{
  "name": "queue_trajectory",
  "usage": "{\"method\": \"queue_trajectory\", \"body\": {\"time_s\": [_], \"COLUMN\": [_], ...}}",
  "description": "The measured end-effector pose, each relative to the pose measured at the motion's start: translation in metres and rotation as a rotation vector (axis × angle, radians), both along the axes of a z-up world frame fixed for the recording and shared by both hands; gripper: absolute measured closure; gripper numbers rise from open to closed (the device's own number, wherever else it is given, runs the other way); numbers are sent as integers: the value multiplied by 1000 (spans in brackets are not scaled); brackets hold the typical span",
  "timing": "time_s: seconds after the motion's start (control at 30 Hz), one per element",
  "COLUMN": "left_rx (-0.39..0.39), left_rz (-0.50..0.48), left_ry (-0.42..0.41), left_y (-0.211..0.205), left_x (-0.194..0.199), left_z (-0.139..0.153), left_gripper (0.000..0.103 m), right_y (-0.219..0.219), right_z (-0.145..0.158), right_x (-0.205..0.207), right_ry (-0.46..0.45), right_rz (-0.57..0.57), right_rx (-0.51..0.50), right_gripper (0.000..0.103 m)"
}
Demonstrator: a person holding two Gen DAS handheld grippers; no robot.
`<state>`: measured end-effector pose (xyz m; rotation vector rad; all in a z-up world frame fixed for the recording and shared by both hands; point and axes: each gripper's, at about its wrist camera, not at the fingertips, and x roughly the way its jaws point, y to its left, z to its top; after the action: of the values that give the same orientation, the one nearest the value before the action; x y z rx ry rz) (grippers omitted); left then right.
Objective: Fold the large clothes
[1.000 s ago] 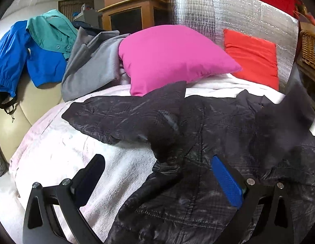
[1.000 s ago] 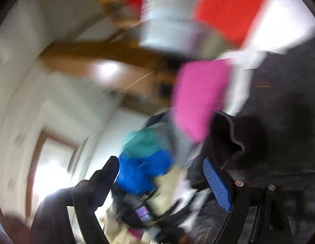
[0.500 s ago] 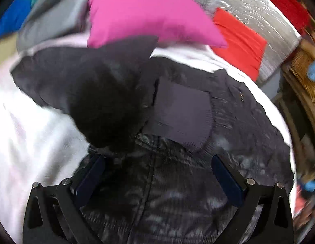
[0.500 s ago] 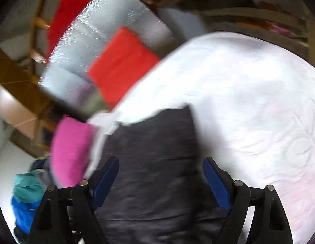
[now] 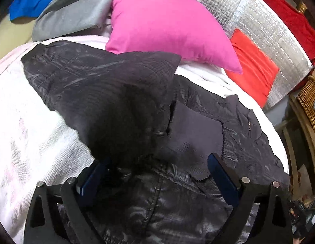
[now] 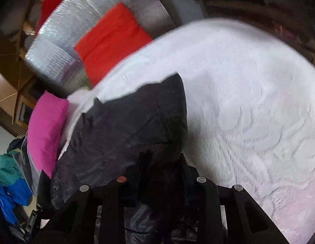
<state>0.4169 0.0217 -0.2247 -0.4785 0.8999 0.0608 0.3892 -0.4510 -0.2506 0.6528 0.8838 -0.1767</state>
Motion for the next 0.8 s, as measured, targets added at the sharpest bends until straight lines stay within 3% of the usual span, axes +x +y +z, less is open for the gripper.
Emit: {"method": "queue_trajectory", "body": {"time_s": [0.07,0.17,0.2,0.23,0.3,0.4,0.47,0.67,0.8], "left_rx": [19,8,-3,-12,-39,-82,-99,-210,-393], "left_rz": [2,-19,-24,-31,-48,-35,25,274,372], "left_ry": [22,74,72,68,58,17,-1,37,71], "left_y": [3,7,10,13,24,55,86,191,240], "left_x": [1,6,3,0,-6,-16,-20,-19,-11], "left_z": [-2,-4,-2,2,11,25,29,6,-27], "left_gripper": [6,6,6,6,6,6,6,6,6], "right_y": [4,-1,0,-1,1,10,18,62,109], "right_z": [-21,-13,-5,3,24,48,58,62,42], "right_x": [8,5,5,-2,-13,-25,-35,-40,-28], "right_ry": [94,89,73,52,-8,-84,-130,-165,-138], "right_rz": [6,-19,-24,-31,-76,-111,-115,74,208], "right_rx": [1,24,22,18,-49,-162,-195,-27,121], "right_gripper": [71,68,60,46,29,26,26,26,26]}}
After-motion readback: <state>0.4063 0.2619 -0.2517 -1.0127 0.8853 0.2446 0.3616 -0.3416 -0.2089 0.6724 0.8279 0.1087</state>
